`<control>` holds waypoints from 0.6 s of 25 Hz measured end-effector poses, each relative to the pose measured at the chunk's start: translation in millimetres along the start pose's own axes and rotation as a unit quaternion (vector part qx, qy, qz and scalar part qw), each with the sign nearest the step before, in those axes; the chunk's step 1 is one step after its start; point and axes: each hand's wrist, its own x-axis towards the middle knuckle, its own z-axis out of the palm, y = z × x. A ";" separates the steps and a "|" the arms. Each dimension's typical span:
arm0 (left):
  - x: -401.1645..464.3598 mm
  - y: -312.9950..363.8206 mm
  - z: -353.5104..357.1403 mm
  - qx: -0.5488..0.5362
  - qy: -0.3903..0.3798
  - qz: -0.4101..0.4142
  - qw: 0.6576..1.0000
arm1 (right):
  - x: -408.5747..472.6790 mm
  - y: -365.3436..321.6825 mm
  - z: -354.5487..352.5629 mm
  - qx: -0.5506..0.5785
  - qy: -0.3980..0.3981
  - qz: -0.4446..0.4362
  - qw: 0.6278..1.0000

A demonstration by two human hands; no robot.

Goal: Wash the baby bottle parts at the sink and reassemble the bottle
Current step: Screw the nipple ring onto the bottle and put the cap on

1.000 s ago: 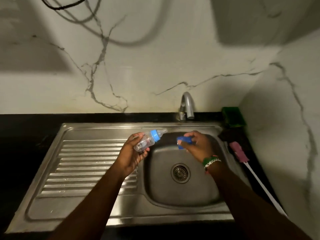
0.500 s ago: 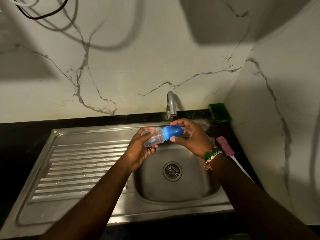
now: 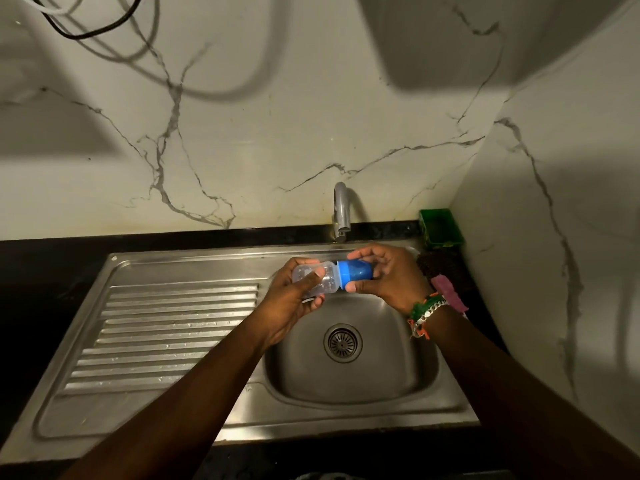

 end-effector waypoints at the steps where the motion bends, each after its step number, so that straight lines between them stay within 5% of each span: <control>1: -0.1 -1.6 1.7 0.002 0.000 0.000 1.000 | -1.4 2.1 -1.1 0.001 -0.005 0.002 1.000; 7: 3.6 -5.6 4.3 0.028 -0.002 -0.008 1.000 | -4.8 10.4 -7.7 0.050 -0.008 0.008 0.999; 15: 6.6 8.6 -2.7 0.218 -0.028 0.078 0.972 | 8.0 -15.7 -18.3 0.093 0.015 -0.038 0.995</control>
